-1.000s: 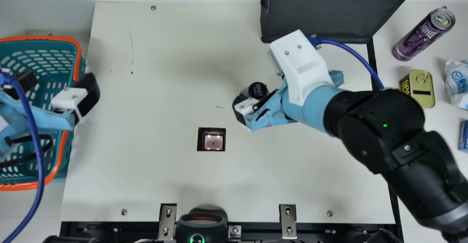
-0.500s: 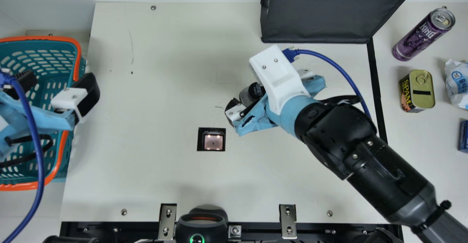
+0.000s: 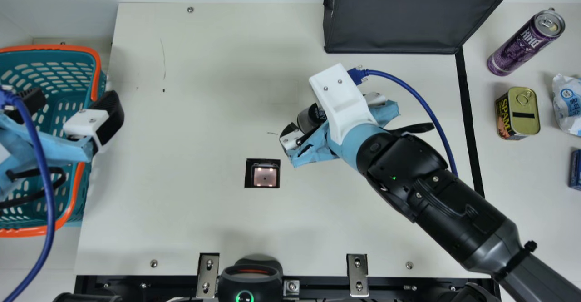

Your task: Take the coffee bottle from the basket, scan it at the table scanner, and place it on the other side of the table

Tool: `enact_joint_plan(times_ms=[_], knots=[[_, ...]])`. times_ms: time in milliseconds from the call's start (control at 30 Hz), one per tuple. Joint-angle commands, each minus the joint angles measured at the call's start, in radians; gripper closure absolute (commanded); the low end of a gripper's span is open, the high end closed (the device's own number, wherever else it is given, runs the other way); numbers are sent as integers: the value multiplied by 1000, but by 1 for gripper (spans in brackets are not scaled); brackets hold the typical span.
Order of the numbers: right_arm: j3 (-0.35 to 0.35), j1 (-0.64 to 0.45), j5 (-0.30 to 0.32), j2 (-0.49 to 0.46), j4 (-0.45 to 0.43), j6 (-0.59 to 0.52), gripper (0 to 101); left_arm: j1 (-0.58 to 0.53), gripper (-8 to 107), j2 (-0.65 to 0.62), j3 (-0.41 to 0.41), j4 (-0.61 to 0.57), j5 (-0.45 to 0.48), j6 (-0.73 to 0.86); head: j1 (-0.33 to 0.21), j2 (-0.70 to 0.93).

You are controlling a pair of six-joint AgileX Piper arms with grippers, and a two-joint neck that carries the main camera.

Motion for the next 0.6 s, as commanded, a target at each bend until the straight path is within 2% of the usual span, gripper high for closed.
enact_joint_plan(times_ms=[0, 67, 533, 567], knots=[[-1, 1, -2, 2, -4, 6, 6, 0, 9, 0, 0, 0, 0, 0, -29, 2], [-2, 1, -3, 4, -7, 12, 6, 0, 9, 0, 0, 0, 0, 0, -29, 2], [-30, 9, 30, 2, -20, 44, 100, 0, 9, 0, 0, 0, 0, 0, -29, 2], [-32, 9, 34, 2, -21, 46, 101, 0, 9, 0, 0, 0, 0, 0, -29, 2]])
